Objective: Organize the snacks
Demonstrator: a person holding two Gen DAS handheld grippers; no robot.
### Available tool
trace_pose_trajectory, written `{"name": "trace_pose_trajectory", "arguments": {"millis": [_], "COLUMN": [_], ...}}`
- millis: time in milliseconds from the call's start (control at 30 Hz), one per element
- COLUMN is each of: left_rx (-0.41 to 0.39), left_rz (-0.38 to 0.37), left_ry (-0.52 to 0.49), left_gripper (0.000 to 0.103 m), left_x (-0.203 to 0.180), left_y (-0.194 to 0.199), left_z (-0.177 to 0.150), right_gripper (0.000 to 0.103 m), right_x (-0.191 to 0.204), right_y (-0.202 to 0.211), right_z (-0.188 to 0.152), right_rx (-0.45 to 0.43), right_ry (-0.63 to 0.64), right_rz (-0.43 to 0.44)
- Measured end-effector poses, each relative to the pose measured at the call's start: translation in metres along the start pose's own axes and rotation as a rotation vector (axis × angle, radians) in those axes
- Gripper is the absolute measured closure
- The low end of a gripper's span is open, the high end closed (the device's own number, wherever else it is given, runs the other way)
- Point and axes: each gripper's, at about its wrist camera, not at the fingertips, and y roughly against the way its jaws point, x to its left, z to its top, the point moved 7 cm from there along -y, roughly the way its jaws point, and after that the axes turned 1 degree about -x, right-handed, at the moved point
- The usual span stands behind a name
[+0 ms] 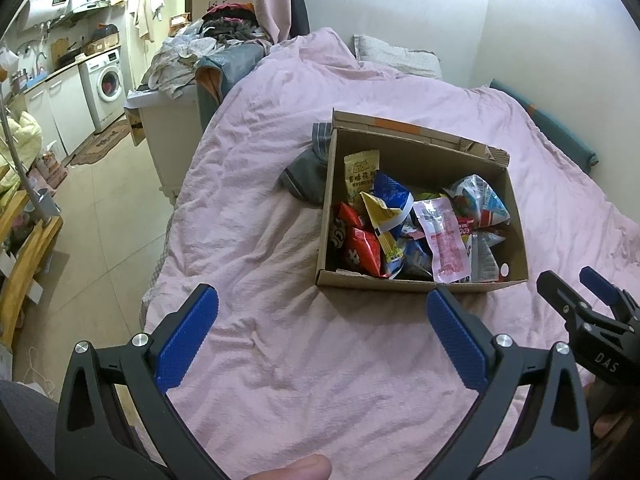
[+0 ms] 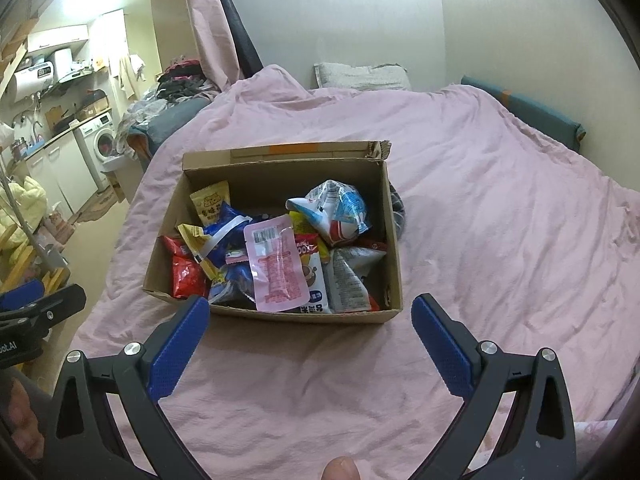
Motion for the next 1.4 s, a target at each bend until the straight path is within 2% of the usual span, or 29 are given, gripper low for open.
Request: {"name": "trace_pose_trajectory", "arguments": {"millis": [1400], "left_rx": [-0.007], "left_rz": [-0.004], "left_ry": [0.031], "left_gripper": [0.0], "left_x": [0.0034], "left_y": [0.003], "left_z": [0.0021], "right_gripper": [0.0], "right_x": [0.004], "right_y": [0.0042], "right_z": [0.0022], "right_rx": [-0.014], "right_ry": [0.014], "right_rz": [-0.005]}}
